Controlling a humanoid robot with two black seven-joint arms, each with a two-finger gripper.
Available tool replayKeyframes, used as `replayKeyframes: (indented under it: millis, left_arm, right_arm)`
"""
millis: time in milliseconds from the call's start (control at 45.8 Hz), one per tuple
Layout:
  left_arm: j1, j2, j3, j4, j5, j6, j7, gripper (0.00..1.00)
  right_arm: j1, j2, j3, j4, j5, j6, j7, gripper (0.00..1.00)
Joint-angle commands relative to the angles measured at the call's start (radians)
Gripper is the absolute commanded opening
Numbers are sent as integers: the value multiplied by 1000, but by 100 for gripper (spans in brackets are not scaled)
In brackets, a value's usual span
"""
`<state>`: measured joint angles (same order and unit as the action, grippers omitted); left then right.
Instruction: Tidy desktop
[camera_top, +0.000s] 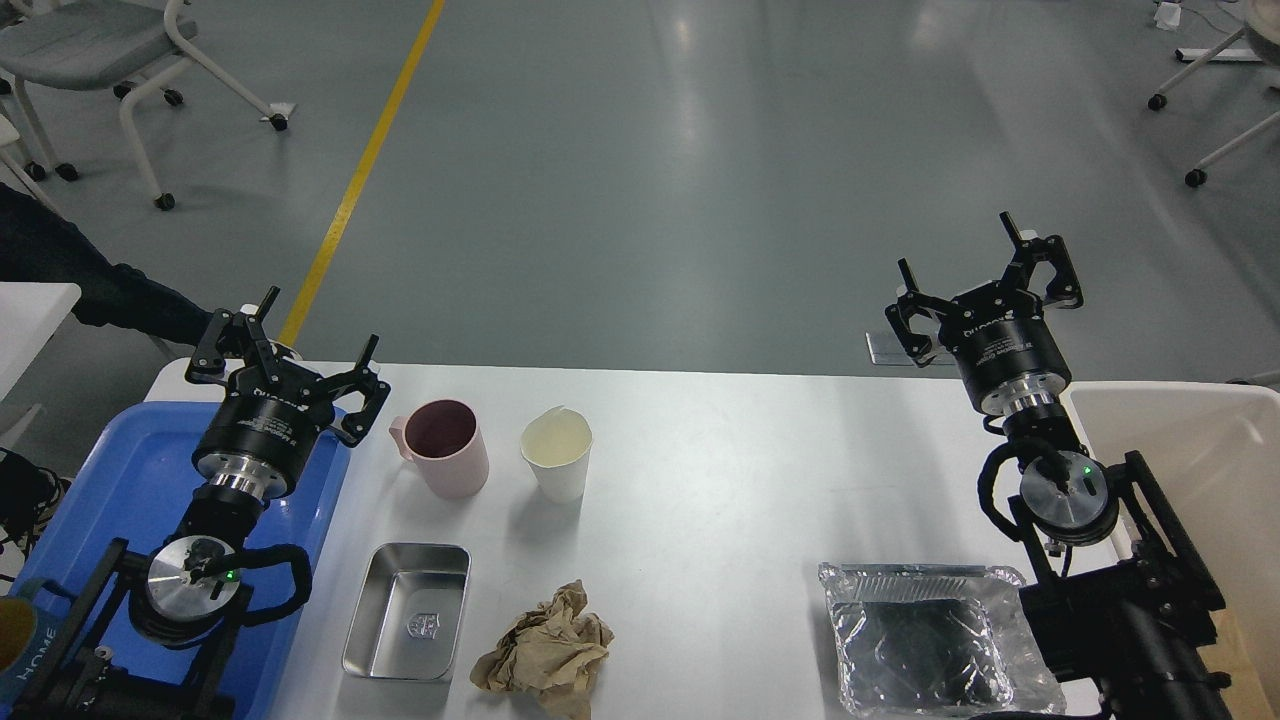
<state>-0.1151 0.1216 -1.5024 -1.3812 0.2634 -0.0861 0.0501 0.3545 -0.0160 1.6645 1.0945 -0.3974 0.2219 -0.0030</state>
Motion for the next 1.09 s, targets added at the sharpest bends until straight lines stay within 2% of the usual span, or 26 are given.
replayKeyframes:
  millis: [0, 153, 350, 721, 1070]
  left_arm:
    - [25, 85, 5, -58, 2, 37, 14, 96]
    - [66, 249, 5, -110, 16, 85, 59, 96]
    - [107, 420, 7, -110, 43, 77, 51, 96]
    - [124, 766, 149, -113, 167, 80, 43, 95]
    - [203, 955, 149, -139, 330, 19, 16, 97]
  right_arm:
    - [0, -2, -2, -1, -1, 1, -2, 100]
    - [4, -12, 0, -2, -3, -1, 0, 100]
    - [4, -15, -2, -2, -20, -2, 0, 100]
    - [3, -13, -3, 1, -109, -2, 1, 100]
    - [-6, -64, -60, 8, -166, -1, 0, 100]
